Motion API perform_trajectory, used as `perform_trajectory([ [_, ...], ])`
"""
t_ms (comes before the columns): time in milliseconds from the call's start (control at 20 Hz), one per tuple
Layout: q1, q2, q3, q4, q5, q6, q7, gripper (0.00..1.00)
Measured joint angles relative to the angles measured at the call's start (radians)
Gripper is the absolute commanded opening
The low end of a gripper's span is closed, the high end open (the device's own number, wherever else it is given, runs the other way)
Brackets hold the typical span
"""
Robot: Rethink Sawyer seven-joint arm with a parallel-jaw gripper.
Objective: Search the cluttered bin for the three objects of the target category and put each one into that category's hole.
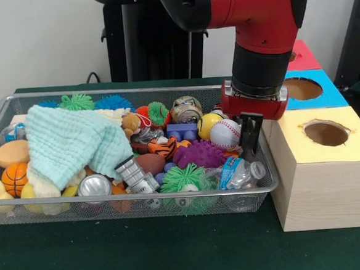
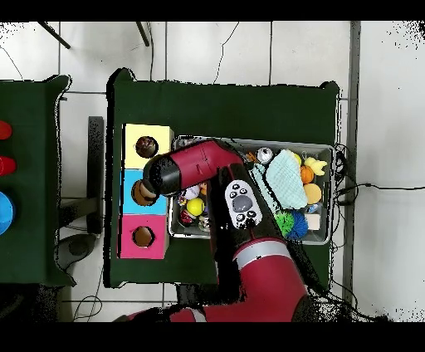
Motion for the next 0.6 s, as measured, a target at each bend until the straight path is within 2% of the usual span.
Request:
perform_trajectory([
  [250,0.004,0.010,0.000,-0.027,0.017,0.062,0.000,0.00],
  [600,0.007,0.017,0.000,-0.046,0.018,0.093,0.000,0.00],
])
